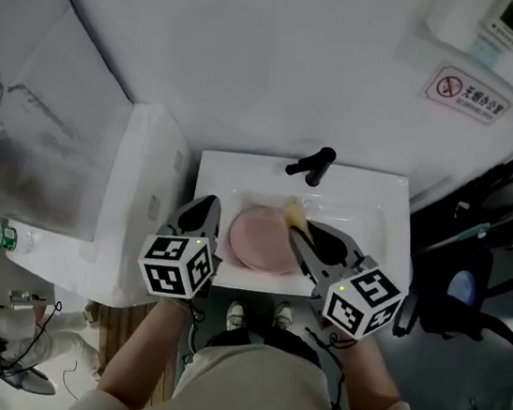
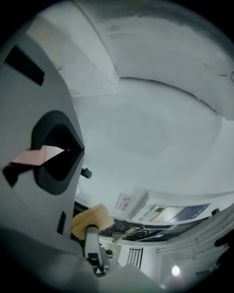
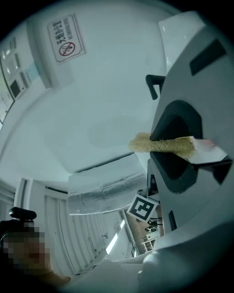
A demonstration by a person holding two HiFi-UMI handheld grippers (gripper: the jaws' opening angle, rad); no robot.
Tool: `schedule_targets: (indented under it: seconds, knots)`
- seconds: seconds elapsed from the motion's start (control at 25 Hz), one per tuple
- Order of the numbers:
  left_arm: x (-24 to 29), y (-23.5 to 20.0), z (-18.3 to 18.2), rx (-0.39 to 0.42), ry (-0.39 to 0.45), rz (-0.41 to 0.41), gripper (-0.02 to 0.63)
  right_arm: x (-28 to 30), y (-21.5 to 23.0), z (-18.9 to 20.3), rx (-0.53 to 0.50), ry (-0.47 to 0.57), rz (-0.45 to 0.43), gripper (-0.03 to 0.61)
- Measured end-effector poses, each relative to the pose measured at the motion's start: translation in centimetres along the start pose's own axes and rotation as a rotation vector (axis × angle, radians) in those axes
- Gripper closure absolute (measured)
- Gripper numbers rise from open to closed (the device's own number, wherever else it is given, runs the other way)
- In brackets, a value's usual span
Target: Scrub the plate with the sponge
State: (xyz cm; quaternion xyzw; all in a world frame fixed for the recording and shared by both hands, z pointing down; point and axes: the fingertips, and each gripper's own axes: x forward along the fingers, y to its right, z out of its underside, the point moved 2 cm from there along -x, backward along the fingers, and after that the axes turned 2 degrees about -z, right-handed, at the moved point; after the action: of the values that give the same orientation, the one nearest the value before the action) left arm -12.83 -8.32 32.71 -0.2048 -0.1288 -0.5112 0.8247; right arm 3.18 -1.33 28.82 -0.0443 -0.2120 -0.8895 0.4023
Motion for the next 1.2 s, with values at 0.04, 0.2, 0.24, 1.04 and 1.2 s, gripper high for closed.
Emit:
schedule_targets:
  seconds: [0.04, 0.2, 0.24, 1.04, 1.2]
  knots:
    - [-0.6, 0.2, -1.0, 0.022, 0.025, 0.0, 0.607, -0.5, -0.4, -1.0, -0.012, 0.025, -0.001, 0.503]
    - [-3.1, 1.2, -4.3, 0.115, 0.112, 0.016, 0.607, -2.7, -2.2, -4.6, -0.072, 0.105, 0.0, 0.503]
    - [-3.7, 1.5, -5.1, 0.141, 0.135, 0.021, 0.607, -3.1, -2.6, -5.5, -0.089, 0.125, 0.004, 0.503]
    - [-13.1, 7.2, -12.0, 0.378, 0.44, 0.054, 0.609, -10.3, -8.9, -12.5, -0.356, 0.357, 0.125, 0.503]
    - [-13.8, 7.6, -11.3, 0.399, 0.427, 0.047, 0.609, -10.4, -8.9, -11.9, -0.363, 0.343, 0.128, 0.504]
